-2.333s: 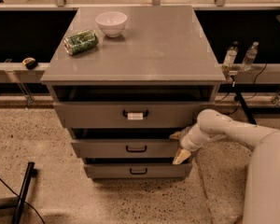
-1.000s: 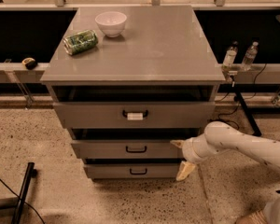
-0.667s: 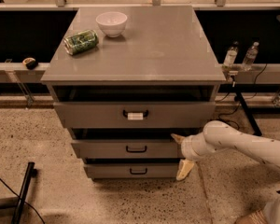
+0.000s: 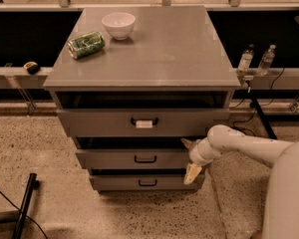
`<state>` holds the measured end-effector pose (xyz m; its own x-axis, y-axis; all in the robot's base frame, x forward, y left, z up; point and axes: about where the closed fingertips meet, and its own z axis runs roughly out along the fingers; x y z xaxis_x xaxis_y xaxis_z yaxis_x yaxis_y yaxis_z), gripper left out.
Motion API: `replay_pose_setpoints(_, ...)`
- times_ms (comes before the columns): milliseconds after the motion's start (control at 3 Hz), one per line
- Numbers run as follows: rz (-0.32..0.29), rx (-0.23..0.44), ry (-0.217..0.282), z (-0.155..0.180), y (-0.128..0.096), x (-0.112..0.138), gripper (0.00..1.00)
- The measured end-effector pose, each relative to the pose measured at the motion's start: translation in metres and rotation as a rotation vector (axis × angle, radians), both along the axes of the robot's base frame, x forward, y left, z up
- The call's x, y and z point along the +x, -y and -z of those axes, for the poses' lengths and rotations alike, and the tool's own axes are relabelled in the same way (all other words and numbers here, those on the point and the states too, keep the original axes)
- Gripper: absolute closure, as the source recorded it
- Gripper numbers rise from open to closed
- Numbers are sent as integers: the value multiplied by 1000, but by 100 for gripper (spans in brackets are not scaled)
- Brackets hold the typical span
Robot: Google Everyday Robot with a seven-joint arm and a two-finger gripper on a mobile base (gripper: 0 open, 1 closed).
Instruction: Open middle drawer
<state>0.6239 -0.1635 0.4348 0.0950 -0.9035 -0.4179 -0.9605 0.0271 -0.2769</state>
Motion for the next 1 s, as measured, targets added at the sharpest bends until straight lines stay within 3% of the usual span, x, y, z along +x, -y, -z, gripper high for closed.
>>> replay_pose_setpoints(667,5,-34,-5,6,-3,6,34)
replay_pose_setpoints(1000,4,-35,1,2,-2,-4,37)
